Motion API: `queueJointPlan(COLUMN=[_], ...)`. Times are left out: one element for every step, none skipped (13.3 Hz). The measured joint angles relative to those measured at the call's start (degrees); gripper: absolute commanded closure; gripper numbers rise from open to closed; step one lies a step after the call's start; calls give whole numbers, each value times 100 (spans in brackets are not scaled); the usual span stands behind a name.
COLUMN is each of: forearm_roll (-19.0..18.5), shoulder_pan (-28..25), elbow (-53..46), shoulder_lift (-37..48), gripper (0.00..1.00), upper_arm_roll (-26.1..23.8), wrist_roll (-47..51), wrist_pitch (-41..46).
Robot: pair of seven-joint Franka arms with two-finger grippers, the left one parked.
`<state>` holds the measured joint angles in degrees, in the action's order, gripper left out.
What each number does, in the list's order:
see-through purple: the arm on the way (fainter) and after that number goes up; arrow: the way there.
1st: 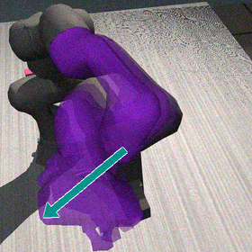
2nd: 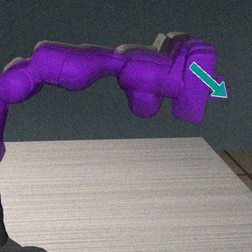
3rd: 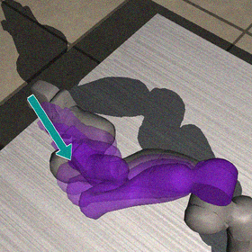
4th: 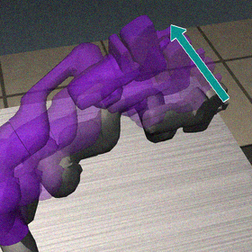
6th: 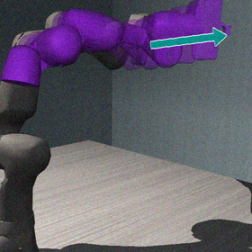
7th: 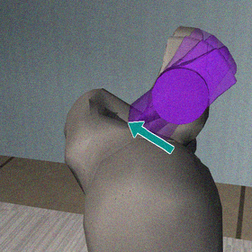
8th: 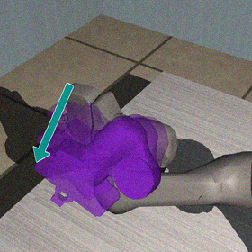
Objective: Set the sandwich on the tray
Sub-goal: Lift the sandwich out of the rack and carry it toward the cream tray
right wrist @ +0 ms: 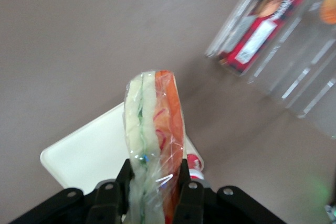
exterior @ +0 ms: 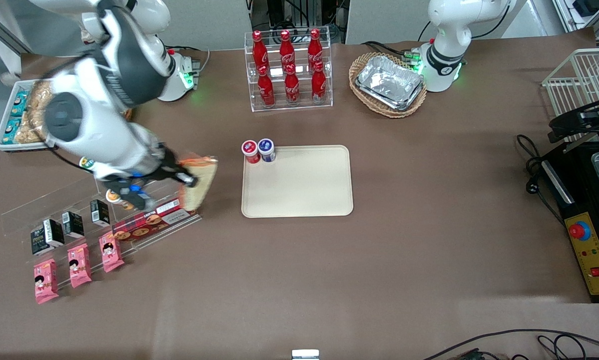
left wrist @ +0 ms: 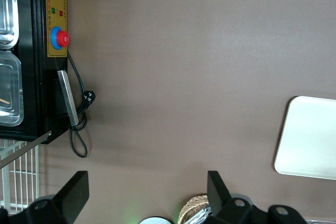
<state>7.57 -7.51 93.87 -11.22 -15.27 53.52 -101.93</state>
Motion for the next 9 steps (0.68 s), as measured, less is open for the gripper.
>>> queueJointPlan(forearm_roll=[0,0,-35,-124,-263,-471,-684,-813,-871], shoulder_pan=[-280,-559,-804,-999,-1185,-1388,-1604,-1808,-1979], elbow=[1,1,2,3,1,-2,-6,-16,-33], shoulder_lift=[-107,-230,-359,-493,-637,-786,-933,-1070,-1191], gripper=[62,62,62,62,62,62,62,62,62], upper_arm_roll=[-3,-3,-4,-3,-5,-7,-8,-8,-6], wrist_roll=[45,236,528,679,699,564,205,-321,-919], wrist_pitch=[-196,-399,-604,-775,-908,-1049,-1186,-1292,-1376])
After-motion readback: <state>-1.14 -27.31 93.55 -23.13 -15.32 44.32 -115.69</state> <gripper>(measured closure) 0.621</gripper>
